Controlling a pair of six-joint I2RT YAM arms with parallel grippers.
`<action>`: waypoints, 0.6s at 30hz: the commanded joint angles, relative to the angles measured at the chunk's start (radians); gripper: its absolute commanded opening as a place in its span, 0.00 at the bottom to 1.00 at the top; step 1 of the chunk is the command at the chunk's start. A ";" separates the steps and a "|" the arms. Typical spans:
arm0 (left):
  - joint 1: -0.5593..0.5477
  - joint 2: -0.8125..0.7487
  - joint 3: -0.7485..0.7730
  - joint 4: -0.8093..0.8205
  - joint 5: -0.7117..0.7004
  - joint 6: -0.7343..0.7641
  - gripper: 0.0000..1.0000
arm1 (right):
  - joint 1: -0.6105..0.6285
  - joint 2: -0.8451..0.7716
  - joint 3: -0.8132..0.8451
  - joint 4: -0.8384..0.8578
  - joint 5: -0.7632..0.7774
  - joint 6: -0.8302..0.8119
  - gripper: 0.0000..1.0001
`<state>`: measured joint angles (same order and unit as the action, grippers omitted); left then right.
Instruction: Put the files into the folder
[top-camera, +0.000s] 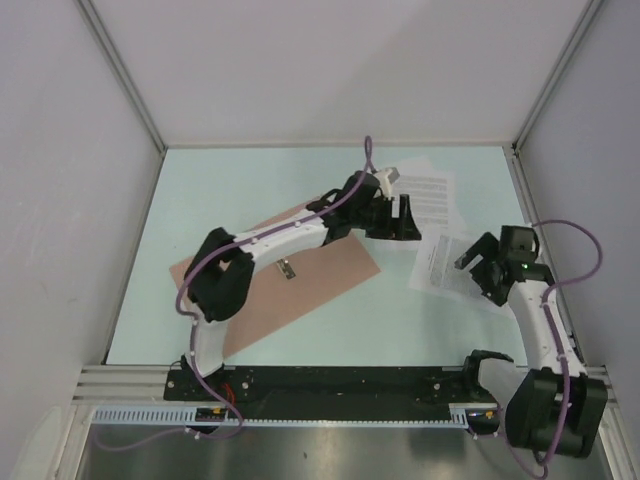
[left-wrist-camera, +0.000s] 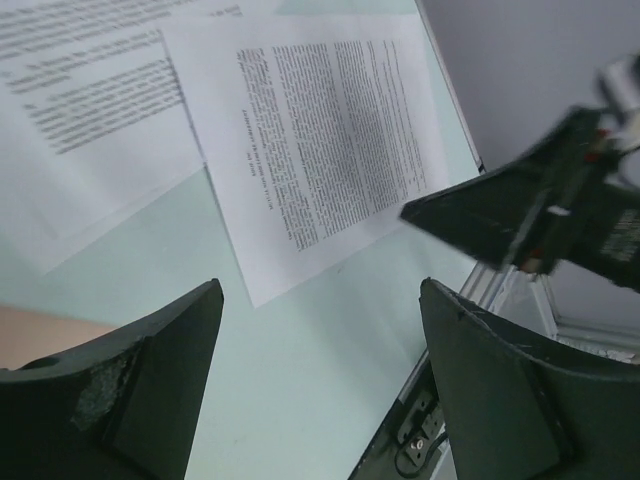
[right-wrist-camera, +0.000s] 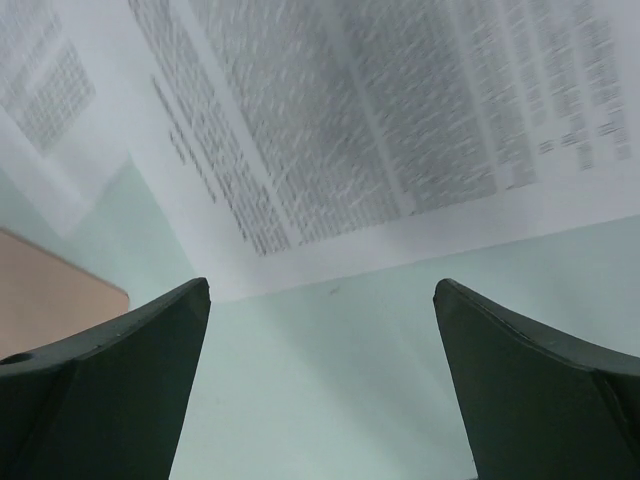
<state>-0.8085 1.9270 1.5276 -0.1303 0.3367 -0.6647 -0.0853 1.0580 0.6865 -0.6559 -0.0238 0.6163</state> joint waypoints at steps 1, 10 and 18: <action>-0.072 0.144 0.179 -0.029 -0.010 -0.007 0.86 | -0.233 -0.107 -0.005 -0.018 0.047 -0.030 1.00; -0.179 0.430 0.431 -0.023 0.079 -0.027 0.87 | -0.521 0.049 0.051 0.113 0.084 -0.049 0.99; -0.195 0.484 0.557 -0.113 0.048 -0.006 0.87 | -0.508 0.220 0.068 0.268 0.145 -0.128 1.00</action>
<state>-1.0100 2.4241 1.9884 -0.2058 0.3885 -0.6819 -0.6006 1.2297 0.7033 -0.4927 0.0608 0.5568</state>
